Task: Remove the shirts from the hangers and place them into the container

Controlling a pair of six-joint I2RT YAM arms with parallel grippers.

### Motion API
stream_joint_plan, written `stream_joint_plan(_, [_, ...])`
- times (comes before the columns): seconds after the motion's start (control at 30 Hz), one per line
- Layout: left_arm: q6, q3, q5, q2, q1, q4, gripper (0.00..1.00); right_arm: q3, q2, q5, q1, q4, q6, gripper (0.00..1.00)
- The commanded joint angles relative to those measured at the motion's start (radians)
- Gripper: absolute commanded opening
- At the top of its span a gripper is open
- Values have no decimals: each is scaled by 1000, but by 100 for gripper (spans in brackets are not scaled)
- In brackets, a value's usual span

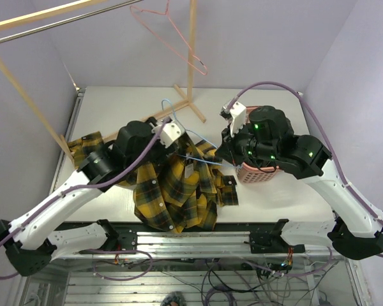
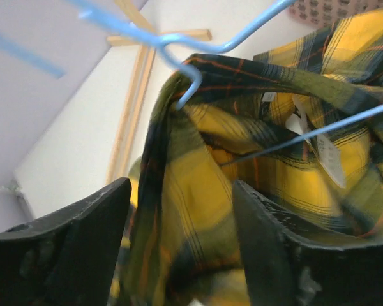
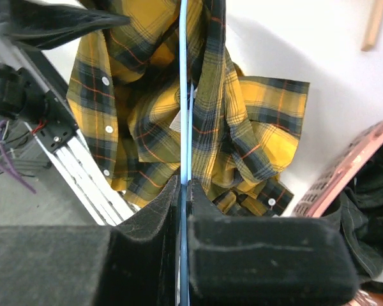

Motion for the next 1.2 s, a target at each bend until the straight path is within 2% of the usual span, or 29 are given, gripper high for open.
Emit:
stream_joint_plan(0.0, [-93, -45, 15, -148, -3, -2, 88, 21, -12, 109, -3, -18, 41, 0])
stream_joint_plan(0.03, [-102, -56, 13, -180, -3, -14, 95, 17, -11, 110, -3, -20, 42, 0])
stream_joint_plan(0.07, [-108, -65, 12, -211, -2, -29, 96, 15, -13, 108, -2, -18, 43, 0])
stream_joint_plan(0.3, [-150, -104, -52, -371, -4, -107, 100, 92, -4, 71, -2, -28, 57, 0])
stream_joint_plan(0.63, [-234, -253, -199, -563, -3, -13, 100, 490, 109, 51, -3, -143, 45, 0])
stream_joint_plan(0.67, [-238, -267, -210, -582, -3, 2, 93, 518, 123, 55, -3, -145, 43, 0])
stream_joint_plan(0.77, [-245, -308, -224, -631, -4, 42, 60, 580, 163, 46, -3, -151, 48, 0])
stream_joint_plan(0.83, [-243, -327, -225, -657, -3, 68, 34, 547, 157, 32, -3, -102, 48, 0])
stream_joint_plan(0.9, [-247, -348, -241, -670, -4, 92, 19, 491, 139, 54, -3, -15, 37, 0])
stream_joint_plan(0.97, [-252, -376, -255, -679, -3, 131, 12, 428, 124, 95, -3, 99, 17, 0])
stream_joint_plan(1.07, [-257, -419, -249, -678, -3, 181, 11, 354, 130, 170, -3, 269, -24, 0])
stream_joint_plan(1.17, [-270, -453, -242, -662, -4, 208, 12, 358, 180, 252, -2, 402, -62, 0])
